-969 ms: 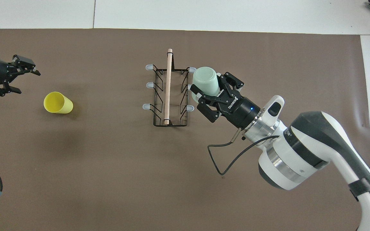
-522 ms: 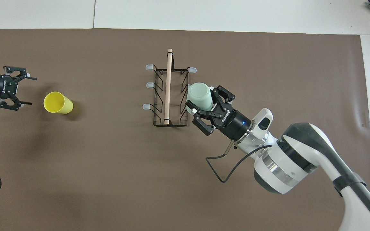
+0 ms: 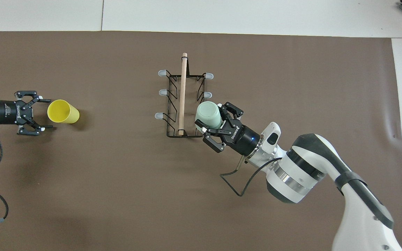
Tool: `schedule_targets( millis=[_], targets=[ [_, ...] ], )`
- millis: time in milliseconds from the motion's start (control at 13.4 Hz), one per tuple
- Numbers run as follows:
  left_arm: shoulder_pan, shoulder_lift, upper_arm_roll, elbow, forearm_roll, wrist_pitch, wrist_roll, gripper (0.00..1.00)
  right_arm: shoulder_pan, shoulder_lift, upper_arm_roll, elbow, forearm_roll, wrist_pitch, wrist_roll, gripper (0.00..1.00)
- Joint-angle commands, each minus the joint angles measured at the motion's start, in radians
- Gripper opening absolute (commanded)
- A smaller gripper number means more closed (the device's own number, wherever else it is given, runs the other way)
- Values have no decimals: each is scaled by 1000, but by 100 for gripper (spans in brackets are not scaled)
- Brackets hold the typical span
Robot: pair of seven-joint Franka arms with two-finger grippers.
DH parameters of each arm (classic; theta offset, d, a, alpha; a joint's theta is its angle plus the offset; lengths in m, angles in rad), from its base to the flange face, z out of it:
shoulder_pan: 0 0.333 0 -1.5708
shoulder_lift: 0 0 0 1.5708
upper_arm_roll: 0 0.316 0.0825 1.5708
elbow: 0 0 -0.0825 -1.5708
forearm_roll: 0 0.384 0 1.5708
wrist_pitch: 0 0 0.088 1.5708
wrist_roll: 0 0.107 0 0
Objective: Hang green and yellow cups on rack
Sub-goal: 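Hang the green cup on a rack peg while the left gripper reaches the yellow cup, then grasp the yellow cup with the left gripper while the right gripper releases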
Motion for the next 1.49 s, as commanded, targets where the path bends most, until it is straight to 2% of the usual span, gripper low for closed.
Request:
schedule_targets(
  millis=[0,298,596,671,746,820,895,1268,1417],
  targets=[
    [-17,-63,-10,-73,-39,-29,-15,100,2,22,1,3,60,-21,-68,0],
    [-60,-83,-11,-143,-120,15,19,100,1,77,1,6,62,-69,-115,0],
    [-68,-92,-21,-151,-153,29,42,100,1,96,1,6,62,-61,-129,0],
    [-84,-103,-21,-152,-153,34,54,84,1,96,1,6,62,-57,-129,3],
    [-89,-108,-19,-158,-153,34,75,6,1,96,1,6,62,-55,-131,69],
    [-89,-125,-19,-172,-153,31,141,0,1,94,1,3,60,-63,-131,100],
    [-88,-132,-19,-174,-153,26,187,0,1,94,1,3,60,-66,-131,100],
    [-89,-197,-10,-128,-144,38,175,0,-4,42,-1,5,60,-19,-128,100],
    [-106,-252,-8,-120,-109,63,175,0,-12,-52,-4,14,34,187,-118,100]
  ],
)
